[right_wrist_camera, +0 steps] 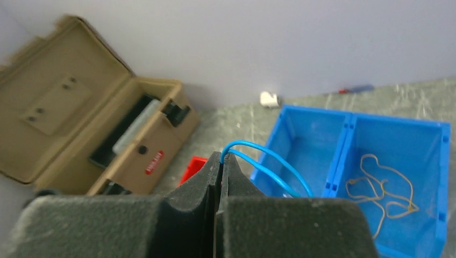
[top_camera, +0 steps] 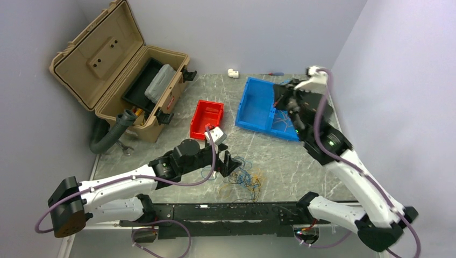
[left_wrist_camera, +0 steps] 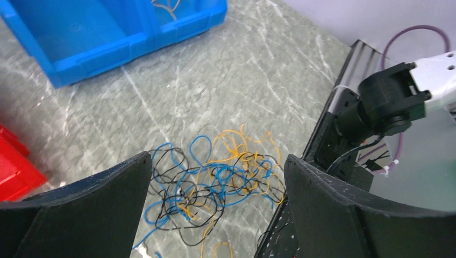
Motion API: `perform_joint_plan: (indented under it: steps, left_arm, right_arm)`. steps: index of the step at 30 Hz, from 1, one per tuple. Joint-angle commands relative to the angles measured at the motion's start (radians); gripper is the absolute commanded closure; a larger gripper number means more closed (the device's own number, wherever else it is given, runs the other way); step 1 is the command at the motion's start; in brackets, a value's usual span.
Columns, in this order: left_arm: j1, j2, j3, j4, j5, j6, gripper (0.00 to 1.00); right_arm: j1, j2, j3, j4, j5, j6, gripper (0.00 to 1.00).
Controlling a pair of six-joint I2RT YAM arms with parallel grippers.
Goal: Untangle the cables
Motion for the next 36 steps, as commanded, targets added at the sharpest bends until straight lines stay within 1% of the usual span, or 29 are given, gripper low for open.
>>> perform_joint_plan:
  steps: [1, 3, 6, 9, 12, 14, 16, 19, 22, 25, 30, 33, 36]
  left_arm:
    - [-0.005, -0.055, 0.018, -0.089, -0.099, -0.033, 0.04]
    - [-0.005, -0.09, 0.005, -0.13, -0.153, -0.046, 0.03]
    - [-0.003, -0.163, -0.03, -0.172, -0.207, -0.064, 0.01]
    - [-0.003, -0.216, -0.05, -0.217, -0.242, -0.081, 0.01]
    - [-0.003, -0.251, -0.051, -0.311, -0.29, -0.108, 0.01]
    - [-0.001, -0.271, -0.047, -0.381, -0.345, -0.156, 0.01]
    - [0.025, -0.297, -0.033, -0.466, -0.379, -0.249, 0.01]
    - [0.107, -0.334, -0.018, -0.528, -0.294, -0.306, 0.01]
    - [0.218, -0.343, 0.022, -0.594, -0.205, -0.313, 0.01]
    - [0.34, -0.333, 0.05, -0.632, -0.126, -0.292, 0.01]
    - [0.482, -0.326, 0.06, -0.65, -0.059, -0.268, 0.01]
    - [0.534, -0.341, 0.048, -0.64, -0.034, -0.27, 0.01]
    - [0.564, -0.366, 0.032, -0.628, -0.016, -0.264, 0.0]
  right_arm:
    - [-0.062, 0.147, -0.006, -0.054, 0.019, 0.075, 1.0]
    - [-0.104, 0.205, 0.011, -0.076, -0.03, 0.119, 1.0]
    - [-0.159, 0.271, 0.013, -0.049, -0.111, 0.159, 1.0]
    - [-0.21, 0.345, 0.033, -0.039, -0.159, 0.2, 1.0]
    - [-0.231, 0.413, 0.073, -0.044, -0.192, 0.223, 1.0]
    - [-0.231, 0.455, 0.088, -0.036, -0.223, 0.226, 1.0]
    - [-0.23, 0.494, 0.113, -0.039, -0.258, 0.242, 1.0]
    - [-0.221, 0.552, 0.153, -0.031, -0.368, 0.229, 1.0]
    - [-0.174, 0.627, 0.205, -0.036, -0.427, 0.234, 1.0]
    - [-0.096, 0.677, 0.259, -0.028, -0.423, 0.227, 1.0]
    - [-0.011, 0.738, 0.349, -0.015, -0.416, 0.223, 1.0]
    - [0.015, 0.765, 0.393, -0.01, -0.42, 0.223, 1.0]
    - [0.03, 0.791, 0.422, 0.01, -0.451, 0.221, 1.0]
